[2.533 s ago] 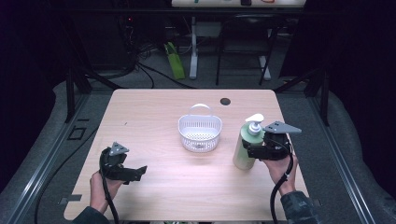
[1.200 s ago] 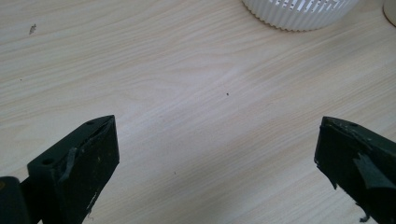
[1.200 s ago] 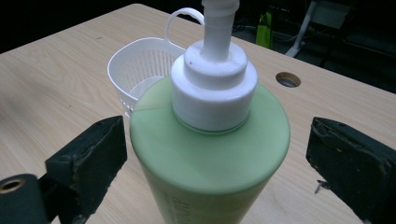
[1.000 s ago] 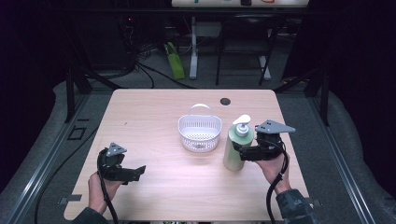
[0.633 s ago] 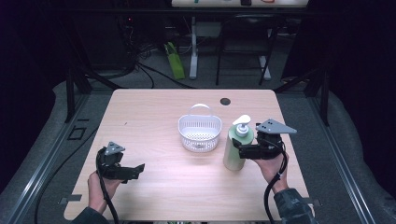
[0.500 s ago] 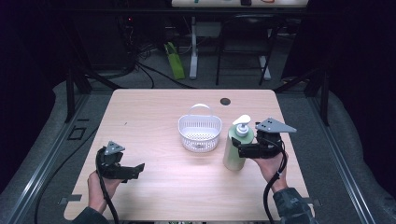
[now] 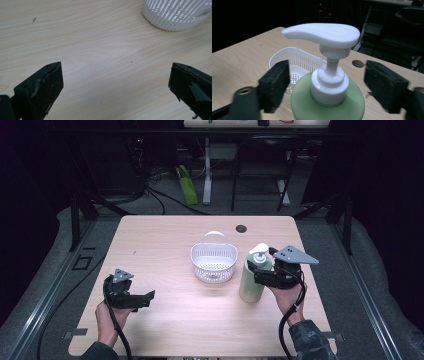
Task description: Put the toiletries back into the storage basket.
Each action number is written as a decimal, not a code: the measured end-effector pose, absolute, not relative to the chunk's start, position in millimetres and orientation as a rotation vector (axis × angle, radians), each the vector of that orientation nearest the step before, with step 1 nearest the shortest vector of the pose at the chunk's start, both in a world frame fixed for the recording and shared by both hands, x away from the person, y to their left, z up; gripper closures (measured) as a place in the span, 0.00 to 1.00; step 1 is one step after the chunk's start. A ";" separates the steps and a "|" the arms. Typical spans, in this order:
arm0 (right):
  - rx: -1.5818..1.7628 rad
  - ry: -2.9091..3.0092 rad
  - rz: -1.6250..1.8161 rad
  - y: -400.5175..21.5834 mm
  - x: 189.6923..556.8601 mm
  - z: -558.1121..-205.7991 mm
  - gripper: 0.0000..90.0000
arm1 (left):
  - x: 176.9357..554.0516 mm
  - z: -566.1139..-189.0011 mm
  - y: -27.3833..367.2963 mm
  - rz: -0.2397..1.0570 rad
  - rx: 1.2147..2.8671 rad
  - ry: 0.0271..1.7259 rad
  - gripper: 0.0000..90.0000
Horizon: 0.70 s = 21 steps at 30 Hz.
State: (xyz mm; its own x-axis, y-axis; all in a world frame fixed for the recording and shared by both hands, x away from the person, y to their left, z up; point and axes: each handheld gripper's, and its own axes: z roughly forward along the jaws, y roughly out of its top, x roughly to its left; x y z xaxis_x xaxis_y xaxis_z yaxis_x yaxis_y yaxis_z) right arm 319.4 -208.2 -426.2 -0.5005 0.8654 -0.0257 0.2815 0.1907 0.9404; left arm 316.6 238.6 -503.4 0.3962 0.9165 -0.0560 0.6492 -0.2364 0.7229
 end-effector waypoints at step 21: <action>1.066 1.794 1.385 -208.9 316.0 -420.6 0.71 | 320.8 -503.5 236.9 0.457 1.972 1.331 0.00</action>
State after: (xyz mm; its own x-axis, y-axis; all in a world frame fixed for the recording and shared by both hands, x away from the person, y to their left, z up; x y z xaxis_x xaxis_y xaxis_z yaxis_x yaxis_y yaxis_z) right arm 316.0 -208.9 -420.6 -0.4771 0.8788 -0.0014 0.2207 0.1214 0.9678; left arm 320.8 236.9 -503.5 0.4088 0.9079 -0.0925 0.6595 -0.2239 0.7176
